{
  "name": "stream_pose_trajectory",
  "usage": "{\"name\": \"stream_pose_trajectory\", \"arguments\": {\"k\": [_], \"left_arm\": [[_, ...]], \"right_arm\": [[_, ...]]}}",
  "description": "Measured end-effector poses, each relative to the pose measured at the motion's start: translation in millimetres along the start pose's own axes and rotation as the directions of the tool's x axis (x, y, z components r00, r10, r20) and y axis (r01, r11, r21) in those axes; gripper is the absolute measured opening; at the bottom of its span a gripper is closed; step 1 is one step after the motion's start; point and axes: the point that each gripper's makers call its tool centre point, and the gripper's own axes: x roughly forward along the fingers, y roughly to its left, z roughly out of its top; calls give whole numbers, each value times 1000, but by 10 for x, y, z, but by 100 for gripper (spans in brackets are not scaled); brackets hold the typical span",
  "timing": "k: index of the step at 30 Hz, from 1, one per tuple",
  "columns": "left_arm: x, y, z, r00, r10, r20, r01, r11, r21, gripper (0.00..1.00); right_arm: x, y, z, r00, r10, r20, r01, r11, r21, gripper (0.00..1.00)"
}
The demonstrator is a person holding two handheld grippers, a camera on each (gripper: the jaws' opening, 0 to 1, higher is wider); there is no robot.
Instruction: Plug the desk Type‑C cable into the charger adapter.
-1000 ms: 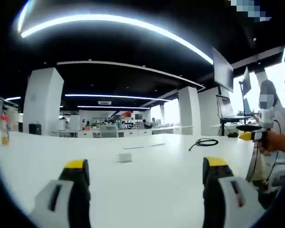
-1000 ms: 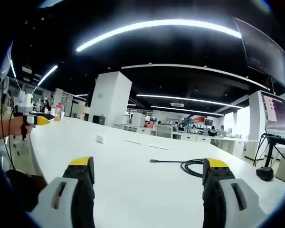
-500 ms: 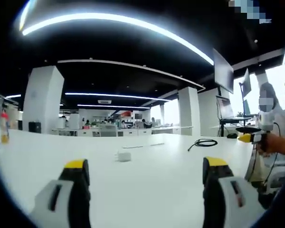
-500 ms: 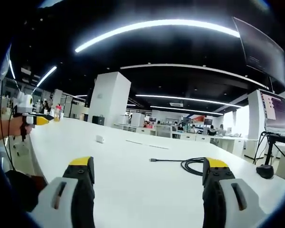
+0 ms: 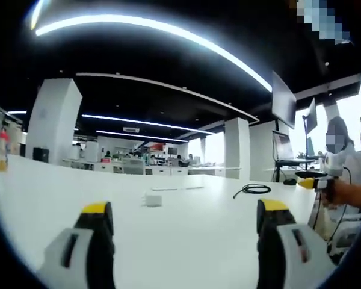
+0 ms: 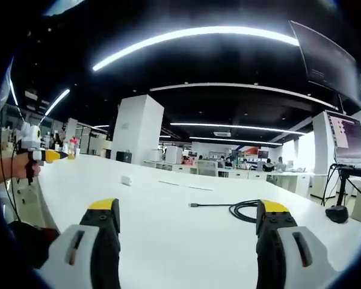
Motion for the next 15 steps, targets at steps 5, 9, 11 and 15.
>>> {"name": "stream_pose_trajectory", "arguments": {"k": [5,9,11,15], "left_arm": [[-30,25,-37,1000,12,-19,-12,1000,20,100],[-46,30,-39,1000,17,-22,-16,1000,22,100],[-50,34,-39,1000,17,-22,-17,1000,22,100],[-53,42,-45,1000,19,-23,-19,1000,16,100]], "right_arm": [[3,13,-11,1000,-3,2,3,1000,19,95],[6,30,-27,1000,0,-4,0,1000,15,95],[4,39,-29,1000,1,-6,-1,1000,15,95],[-2,41,-6,1000,1,2,-1,1000,19,95]]}}
